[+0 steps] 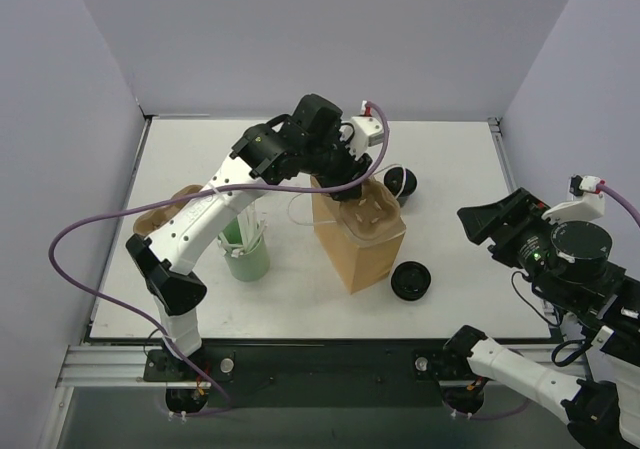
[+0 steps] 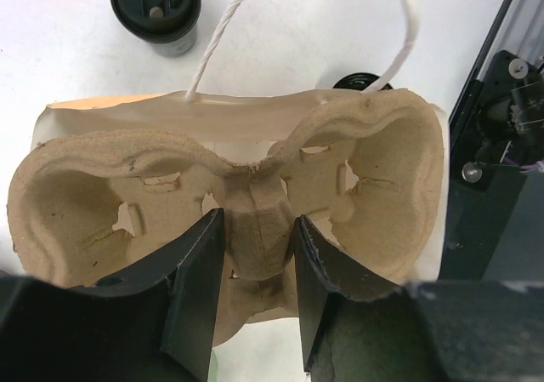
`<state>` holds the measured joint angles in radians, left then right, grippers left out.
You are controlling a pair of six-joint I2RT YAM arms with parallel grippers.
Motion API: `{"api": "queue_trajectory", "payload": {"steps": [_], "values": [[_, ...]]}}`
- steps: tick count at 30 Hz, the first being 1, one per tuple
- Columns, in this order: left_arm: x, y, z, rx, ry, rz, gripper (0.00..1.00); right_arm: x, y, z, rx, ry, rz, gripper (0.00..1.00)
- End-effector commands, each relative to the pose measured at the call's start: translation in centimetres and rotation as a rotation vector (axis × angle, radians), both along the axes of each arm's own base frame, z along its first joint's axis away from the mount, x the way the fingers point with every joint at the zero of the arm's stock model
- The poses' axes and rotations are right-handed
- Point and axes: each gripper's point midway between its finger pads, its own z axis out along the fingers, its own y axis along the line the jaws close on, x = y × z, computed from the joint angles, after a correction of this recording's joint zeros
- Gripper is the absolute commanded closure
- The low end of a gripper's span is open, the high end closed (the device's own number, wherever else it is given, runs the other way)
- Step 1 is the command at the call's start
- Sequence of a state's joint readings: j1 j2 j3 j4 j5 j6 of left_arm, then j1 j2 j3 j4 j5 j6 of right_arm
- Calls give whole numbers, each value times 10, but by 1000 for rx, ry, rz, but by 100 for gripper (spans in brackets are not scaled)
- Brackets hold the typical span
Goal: Pack the takeout coffee
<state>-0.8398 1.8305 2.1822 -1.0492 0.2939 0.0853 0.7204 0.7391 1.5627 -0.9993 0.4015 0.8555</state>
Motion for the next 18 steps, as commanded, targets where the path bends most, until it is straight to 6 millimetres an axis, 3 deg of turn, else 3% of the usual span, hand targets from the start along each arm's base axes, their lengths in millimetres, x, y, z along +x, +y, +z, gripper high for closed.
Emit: {"api": "queue_trajectory", "payload": {"steps": [1, 9, 18], "values": [[10, 1, -2, 11, -62, -6, 58, 0, -10, 15, -8, -42, -32, 32], [18, 4, -27, 70, -58, 1, 58, 0, -10, 12, -22, -32, -27, 31], [6, -4, -49, 112, 17, -33, 58, -1, -12, 9, -27, -31, -32, 31]]}}
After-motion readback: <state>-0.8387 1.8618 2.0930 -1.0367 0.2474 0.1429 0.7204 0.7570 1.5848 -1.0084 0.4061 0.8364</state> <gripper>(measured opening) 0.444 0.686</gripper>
